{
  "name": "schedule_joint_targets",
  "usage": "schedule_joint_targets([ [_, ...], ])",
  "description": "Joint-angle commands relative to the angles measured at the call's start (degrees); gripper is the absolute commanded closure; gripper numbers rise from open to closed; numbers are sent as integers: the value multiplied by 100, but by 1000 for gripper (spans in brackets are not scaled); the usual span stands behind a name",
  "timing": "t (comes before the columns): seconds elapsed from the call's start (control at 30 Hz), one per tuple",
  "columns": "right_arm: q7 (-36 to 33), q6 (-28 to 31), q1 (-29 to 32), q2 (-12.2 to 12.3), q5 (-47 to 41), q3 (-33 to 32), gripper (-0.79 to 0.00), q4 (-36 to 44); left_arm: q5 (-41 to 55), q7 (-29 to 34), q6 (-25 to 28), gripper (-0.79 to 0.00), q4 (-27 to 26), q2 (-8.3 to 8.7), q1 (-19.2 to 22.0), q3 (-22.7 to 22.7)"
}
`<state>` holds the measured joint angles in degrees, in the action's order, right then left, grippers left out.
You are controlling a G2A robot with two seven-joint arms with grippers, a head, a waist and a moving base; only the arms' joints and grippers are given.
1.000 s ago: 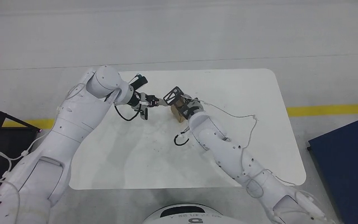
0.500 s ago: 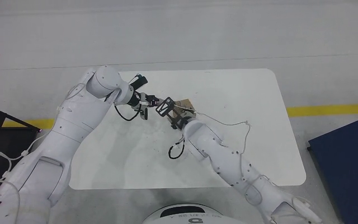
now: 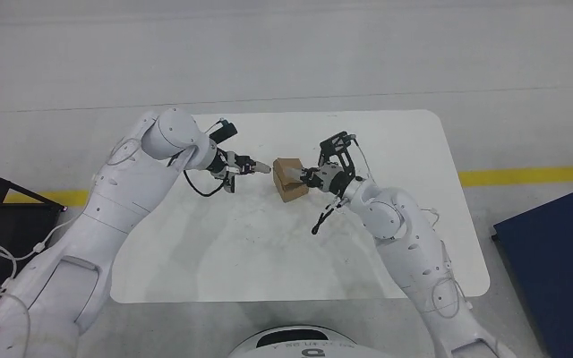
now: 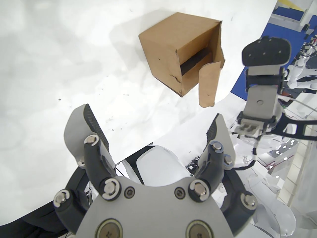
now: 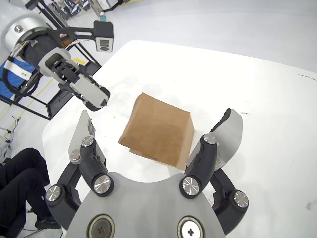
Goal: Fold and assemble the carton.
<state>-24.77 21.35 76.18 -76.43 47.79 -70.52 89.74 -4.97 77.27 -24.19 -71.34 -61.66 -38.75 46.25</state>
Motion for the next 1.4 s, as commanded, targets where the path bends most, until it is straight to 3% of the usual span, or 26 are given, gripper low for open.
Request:
schedule_joint_targets([
  [0.0, 58, -61, 15, 19, -25, -110, -770, -92, -39, 9, -52, -785, -119, 38, -69, 57],
  [0.1, 10, -664, -88, -2, 126, -41, -714, -279, -174, 74, -167, -785, -264, 59, -100, 17],
  [0.2, -86, -860, -281, -39, 25, 118, -653, -543, -372, 75, -208, -785, -242, 26, -14, -232],
  [0.4, -48, -720, -418, -46, -188, 166, -634, -851, -417, 14, -270, -785, 234, -126, 439, -944],
  [0.67, -25, -657, -461, -45, -341, 236, -582, -1125, -23, 18, -265, -785, 721, -376, 1109, -1571],
  [1.2, -141, -567, -549, -12, -534, 277, -462, -1248, 494, 88, -195, -785, 1808, -981, 1940, -2766],
  [1.37, -175, -606, -576, -7, -572, 310, -382, -1270, 624, 104, -179, -785, 2126, -1160, 2097, -3053],
])
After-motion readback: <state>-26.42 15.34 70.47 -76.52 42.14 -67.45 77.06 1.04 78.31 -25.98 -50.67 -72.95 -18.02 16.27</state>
